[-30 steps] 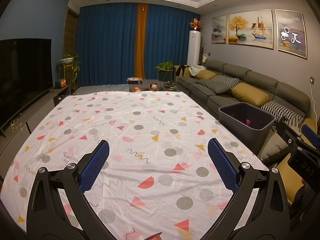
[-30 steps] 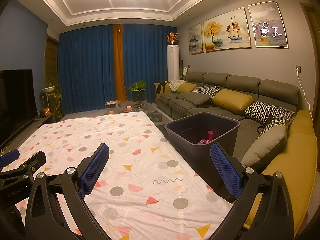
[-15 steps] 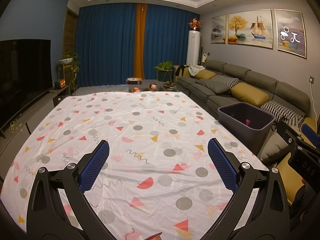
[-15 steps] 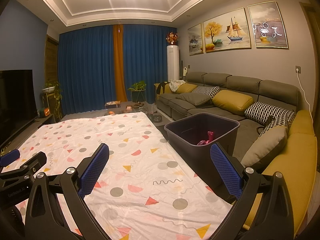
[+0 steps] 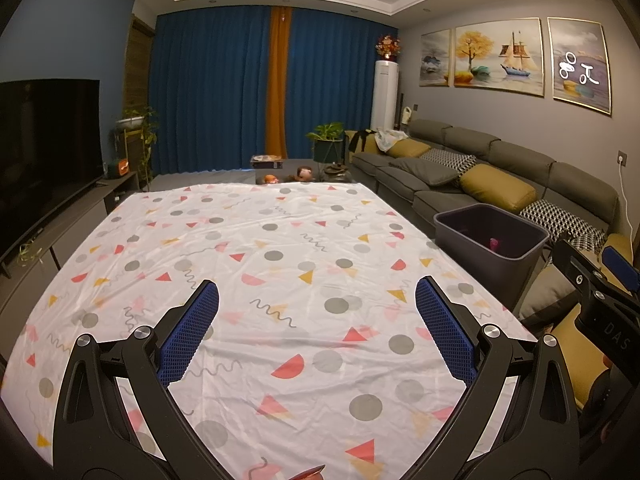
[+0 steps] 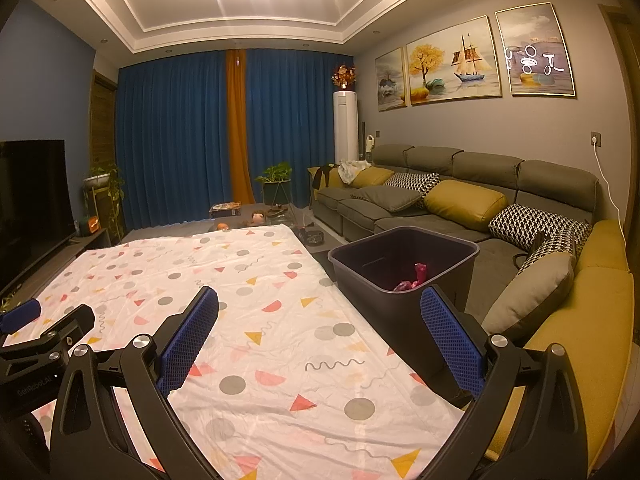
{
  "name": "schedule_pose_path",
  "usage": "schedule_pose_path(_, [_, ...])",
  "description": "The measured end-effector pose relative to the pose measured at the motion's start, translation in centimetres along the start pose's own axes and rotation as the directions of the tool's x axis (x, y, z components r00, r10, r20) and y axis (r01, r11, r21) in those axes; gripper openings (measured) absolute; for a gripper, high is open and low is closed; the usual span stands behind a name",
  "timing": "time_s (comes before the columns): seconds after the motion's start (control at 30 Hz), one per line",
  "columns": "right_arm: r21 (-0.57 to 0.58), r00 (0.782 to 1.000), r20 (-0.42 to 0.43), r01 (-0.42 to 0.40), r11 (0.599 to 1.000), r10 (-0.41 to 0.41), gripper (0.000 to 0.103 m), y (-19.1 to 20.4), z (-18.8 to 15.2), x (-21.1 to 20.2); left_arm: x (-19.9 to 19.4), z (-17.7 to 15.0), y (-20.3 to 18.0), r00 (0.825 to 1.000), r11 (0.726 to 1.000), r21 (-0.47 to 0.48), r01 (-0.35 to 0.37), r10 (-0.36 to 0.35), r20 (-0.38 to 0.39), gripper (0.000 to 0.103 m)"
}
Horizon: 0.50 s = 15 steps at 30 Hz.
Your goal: Collect trash
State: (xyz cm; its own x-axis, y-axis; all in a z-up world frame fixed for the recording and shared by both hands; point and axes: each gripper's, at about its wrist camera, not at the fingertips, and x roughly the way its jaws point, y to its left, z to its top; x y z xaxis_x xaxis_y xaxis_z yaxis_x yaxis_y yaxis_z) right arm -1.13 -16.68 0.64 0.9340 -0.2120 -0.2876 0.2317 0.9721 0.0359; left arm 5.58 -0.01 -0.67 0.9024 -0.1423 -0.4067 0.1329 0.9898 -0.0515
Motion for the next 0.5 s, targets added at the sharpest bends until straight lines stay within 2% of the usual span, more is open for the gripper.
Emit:
schedule_pose_path(0.37, [0.003,1.000,-0.002,0.000,1.000,0.000,0.097,-0.01,0.01,0.03,0.15,0.13,-0.02,1.000,1.000,0.010,0.014,-0.014,0.003,0.097])
schedule_pose_path(0.5, [0.004,1.000,-0.003,0.000,1.000,0.000,0.097,-0.08,0.05,0.00,0.03,0.16,-0.01,1.000,1.000,0.019,0.022,-0.023,0.008,0.093])
